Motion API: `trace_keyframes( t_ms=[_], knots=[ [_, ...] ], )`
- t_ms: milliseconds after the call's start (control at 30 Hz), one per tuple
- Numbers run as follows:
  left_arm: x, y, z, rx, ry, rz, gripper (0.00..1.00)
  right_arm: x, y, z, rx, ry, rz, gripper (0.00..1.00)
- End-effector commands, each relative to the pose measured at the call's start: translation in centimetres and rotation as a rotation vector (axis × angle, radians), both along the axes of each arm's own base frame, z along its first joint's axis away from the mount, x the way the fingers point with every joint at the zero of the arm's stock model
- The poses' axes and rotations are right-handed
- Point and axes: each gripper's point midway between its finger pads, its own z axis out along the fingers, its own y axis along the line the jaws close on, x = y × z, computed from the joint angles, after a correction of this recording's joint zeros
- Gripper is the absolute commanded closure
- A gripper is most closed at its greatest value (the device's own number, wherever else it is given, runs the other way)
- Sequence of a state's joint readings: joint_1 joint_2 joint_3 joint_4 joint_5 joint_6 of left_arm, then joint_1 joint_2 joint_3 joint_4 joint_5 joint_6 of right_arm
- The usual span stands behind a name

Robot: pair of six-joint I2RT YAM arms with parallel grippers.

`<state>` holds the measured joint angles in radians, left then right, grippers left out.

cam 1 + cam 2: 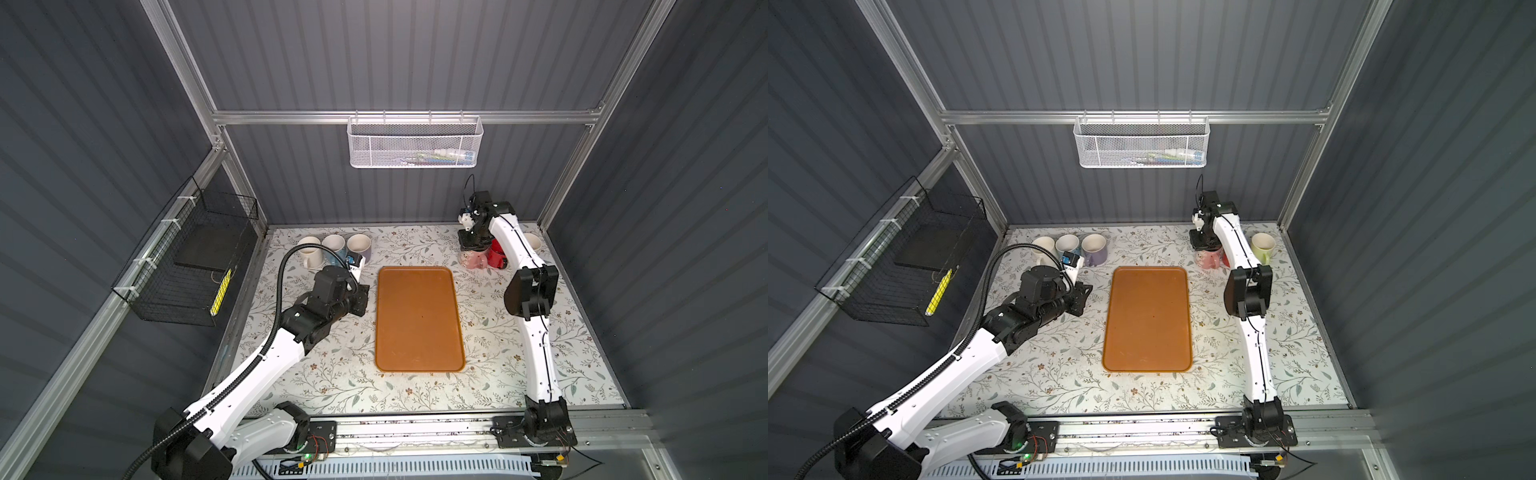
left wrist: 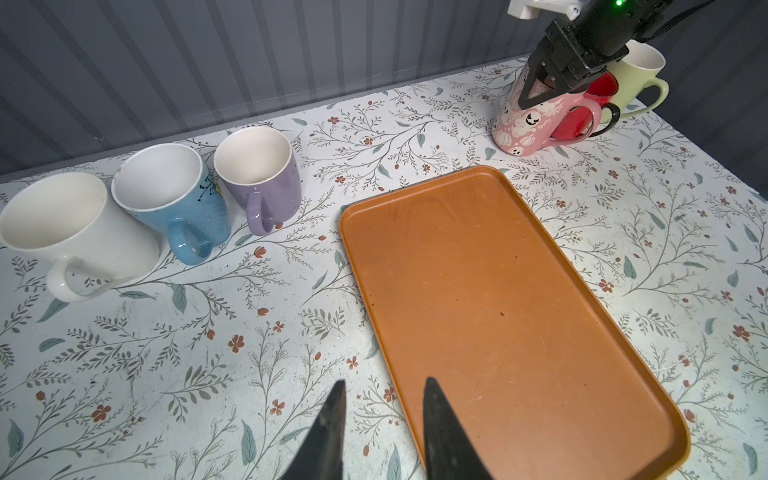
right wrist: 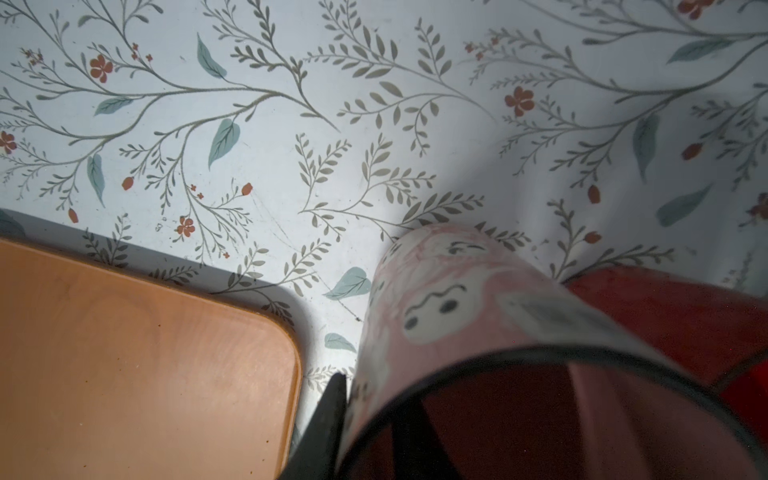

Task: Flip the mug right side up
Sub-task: 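Lower the pink mug upright beside the red mug and open the right gripper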

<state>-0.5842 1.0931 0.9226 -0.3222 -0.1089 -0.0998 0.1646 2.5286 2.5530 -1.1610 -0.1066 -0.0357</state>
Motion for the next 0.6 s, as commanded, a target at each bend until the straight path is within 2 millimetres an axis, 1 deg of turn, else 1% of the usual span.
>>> trace_keyframes(
  t_ms=[0, 233, 367, 567],
  knots=[
    [-0.5, 0.0, 0.2, 0.002, -0.002, -0.012, 0.69, -0.1, 0.0, -0.3, -0.016, 0.008, 0.008, 0.76],
    [-0.5, 0.0, 0.2, 0.002, -0.002, -0.013, 0.68, 0.1, -0.2, -0.3, -0.027, -0.001, -0.003, 0.76],
    [-0.5, 0.0, 0.3, 0.002, -0.004, -0.012, 0.69, 0.4, -0.5, -0.2, -0.039, -0.01, -0.019, 0.78],
    [-0.4, -0.5, 0.1, -0.013, 0.0, -0.027, 0.69, 1.1, -1.0, 0.1, -0.057, -0.04, -0.061, 0.76]
  ],
)
